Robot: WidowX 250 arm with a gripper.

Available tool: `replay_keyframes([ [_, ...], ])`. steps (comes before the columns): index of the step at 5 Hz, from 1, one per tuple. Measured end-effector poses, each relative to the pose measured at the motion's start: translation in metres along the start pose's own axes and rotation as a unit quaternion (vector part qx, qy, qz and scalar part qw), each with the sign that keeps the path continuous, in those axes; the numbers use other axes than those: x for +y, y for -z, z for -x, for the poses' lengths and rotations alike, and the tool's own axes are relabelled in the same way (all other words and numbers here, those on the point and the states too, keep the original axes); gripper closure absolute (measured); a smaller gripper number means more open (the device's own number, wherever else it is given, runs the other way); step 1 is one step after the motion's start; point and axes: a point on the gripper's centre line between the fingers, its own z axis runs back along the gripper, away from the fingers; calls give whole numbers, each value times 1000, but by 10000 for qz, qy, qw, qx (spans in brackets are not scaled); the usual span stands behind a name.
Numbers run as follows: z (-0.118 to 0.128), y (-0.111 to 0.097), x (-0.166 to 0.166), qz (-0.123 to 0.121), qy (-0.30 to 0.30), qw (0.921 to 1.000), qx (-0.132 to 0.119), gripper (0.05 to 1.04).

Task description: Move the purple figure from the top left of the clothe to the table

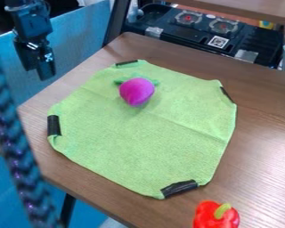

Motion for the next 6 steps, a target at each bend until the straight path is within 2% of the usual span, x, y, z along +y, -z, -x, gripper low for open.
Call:
replay_keyframes([
  [1,1,13,-3,116,-27,9999,78,83],
  [2,-5,18,-28,91,-47,9999,-137,83],
  [3,-17,18,-38,-48,-82,9997,-214,83],
  [4,-30,20,-54,45,-257,9993,-276,83],
  [5,-52,14,-75,-409,-814,9940,-605,83],
  [6,-64,6,-80,-472,-1691,9801,-924,83],
])
